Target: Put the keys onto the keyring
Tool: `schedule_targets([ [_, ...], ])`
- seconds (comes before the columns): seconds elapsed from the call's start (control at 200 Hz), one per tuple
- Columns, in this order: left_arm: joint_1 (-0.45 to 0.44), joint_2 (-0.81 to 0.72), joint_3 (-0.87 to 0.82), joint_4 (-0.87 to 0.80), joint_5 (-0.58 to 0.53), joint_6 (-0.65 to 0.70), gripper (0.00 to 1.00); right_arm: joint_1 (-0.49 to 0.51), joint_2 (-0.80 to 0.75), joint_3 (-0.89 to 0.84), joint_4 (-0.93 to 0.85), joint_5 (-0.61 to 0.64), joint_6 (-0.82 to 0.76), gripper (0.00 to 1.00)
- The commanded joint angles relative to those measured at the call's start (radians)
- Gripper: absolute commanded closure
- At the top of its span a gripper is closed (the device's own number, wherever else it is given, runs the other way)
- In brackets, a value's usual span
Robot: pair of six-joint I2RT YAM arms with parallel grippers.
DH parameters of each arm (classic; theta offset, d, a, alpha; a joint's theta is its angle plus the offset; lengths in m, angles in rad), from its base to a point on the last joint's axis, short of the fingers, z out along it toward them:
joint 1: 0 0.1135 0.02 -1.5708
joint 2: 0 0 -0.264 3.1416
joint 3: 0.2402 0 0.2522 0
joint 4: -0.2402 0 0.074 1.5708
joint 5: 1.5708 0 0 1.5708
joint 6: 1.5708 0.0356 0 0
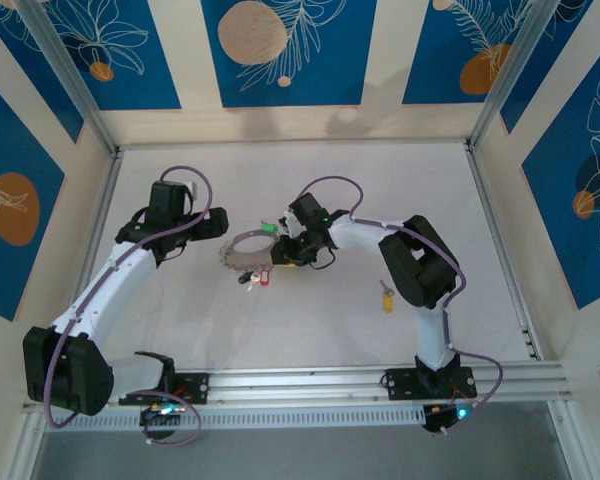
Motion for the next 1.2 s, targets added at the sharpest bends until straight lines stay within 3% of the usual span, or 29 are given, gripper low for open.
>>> schedule_targets([
  [0.0, 0.006, -0.023, -0.003, 0.004, -0.032, 0.022, 0.0, -0.008, 0.028, 0.026, 0.007, -0.006, 0.021, 0.7],
  [0.6, 0.006, -0.027, 0.003, -0.008, -0.031, 0.03, 0.0, 0.02, 0.066, 0.022, 0.059, 0.004, 0.033, 0.67],
  [1.06, 0.006, -0.026, 0.001, -0.01, -0.029, 0.026, 0.0, 0.026, 0.022, -0.045, 0.205, 0.006, 0.037, 0.77],
  [1.195, 0.007, -0.039, -0.011, 0.001, -0.04, 0.024, 0.0, 0.021, 0.019, -0.027, 0.15, 0.031, 0.019, 0.78],
])
